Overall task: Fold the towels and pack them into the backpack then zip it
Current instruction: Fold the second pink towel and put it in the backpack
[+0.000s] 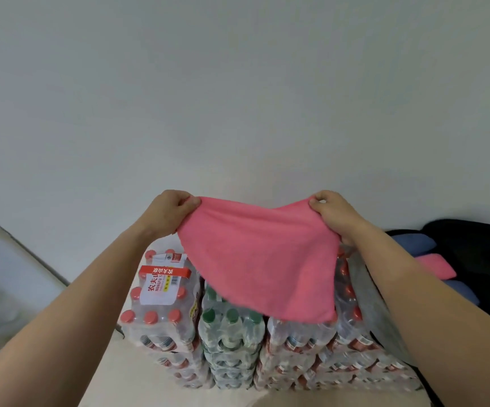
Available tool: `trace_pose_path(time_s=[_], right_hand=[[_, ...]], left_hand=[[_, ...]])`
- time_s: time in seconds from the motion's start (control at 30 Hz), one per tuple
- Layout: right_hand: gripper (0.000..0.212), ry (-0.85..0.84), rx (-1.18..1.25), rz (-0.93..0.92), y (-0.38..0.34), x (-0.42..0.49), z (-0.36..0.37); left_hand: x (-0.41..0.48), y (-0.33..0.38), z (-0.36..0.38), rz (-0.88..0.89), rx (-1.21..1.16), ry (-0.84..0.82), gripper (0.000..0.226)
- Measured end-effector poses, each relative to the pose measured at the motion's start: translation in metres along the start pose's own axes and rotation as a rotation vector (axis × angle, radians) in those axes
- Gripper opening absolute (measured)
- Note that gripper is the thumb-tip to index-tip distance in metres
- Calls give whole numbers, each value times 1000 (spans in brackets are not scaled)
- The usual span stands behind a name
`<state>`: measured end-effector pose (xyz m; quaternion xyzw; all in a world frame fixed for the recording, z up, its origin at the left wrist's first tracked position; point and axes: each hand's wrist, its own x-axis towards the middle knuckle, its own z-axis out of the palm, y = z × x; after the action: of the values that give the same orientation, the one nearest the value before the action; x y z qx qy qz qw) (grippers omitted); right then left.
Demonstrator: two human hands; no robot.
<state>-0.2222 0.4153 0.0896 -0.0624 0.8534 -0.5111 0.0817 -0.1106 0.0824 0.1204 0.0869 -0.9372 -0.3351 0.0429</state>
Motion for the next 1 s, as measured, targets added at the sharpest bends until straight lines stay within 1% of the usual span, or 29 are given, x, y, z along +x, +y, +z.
trace_pose_path(time_s=[0.1, 0.17, 0.23, 0.3, 0.33, 0.4, 0.5, 0.6, 0.67, 0.73, 0.77, 0.83, 0.87, 0.93, 0.97, 1.0], right_hand=[[22, 1, -215, 75, 24, 8, 11], [23, 28, -334, 126, 42, 9, 21], [22, 78, -391, 151, 58, 10, 32], [18, 121, -406, 122, 73, 12, 43], [14, 139, -370, 102, 80, 15, 48], [9, 170, -184, 110, 87, 19, 56], [15, 184, 141, 188, 91, 24, 61], [12, 207, 361, 206, 84, 29, 59], [15, 221, 485, 230, 80, 32, 55], [19, 206, 556, 267, 79, 30, 52], [22, 194, 545, 288, 80, 28, 52], [31, 173, 428, 328, 94, 20, 57], [30, 173, 355, 334, 103, 14, 61], [17, 178, 213, 315, 122, 2, 69], [11, 151, 143, 306, 130, -5, 72], [11, 106, 66, 296, 137, -13, 75]], left_hand=[[15, -15, 23, -73, 62, -50, 25], [25, -28, 49, -125, 117, -16, 19], [32, -38, 79, -182, 86, 5, 12], [34, -43, 107, -239, -34, 23, 10], [36, -44, 117, -262, -92, 49, 10], [39, -48, 132, -255, -120, 129, 10], [45, -51, 141, -232, -187, 187, 11], [50, -49, 136, -208, -225, 249, 14], [52, -50, 132, -216, -259, 253, 15], [51, -54, 131, -255, -299, 218, 16], [47, -56, 132, -281, -313, 204, 19], [35, -63, 134, -356, -349, 178, 28], [28, -66, 137, -398, -377, 163, 30], [12, -76, 146, -434, -391, 146, 29], [3, -80, 151, -427, -349, 135, 24], [-4, -83, 155, -419, -285, 115, 16]])
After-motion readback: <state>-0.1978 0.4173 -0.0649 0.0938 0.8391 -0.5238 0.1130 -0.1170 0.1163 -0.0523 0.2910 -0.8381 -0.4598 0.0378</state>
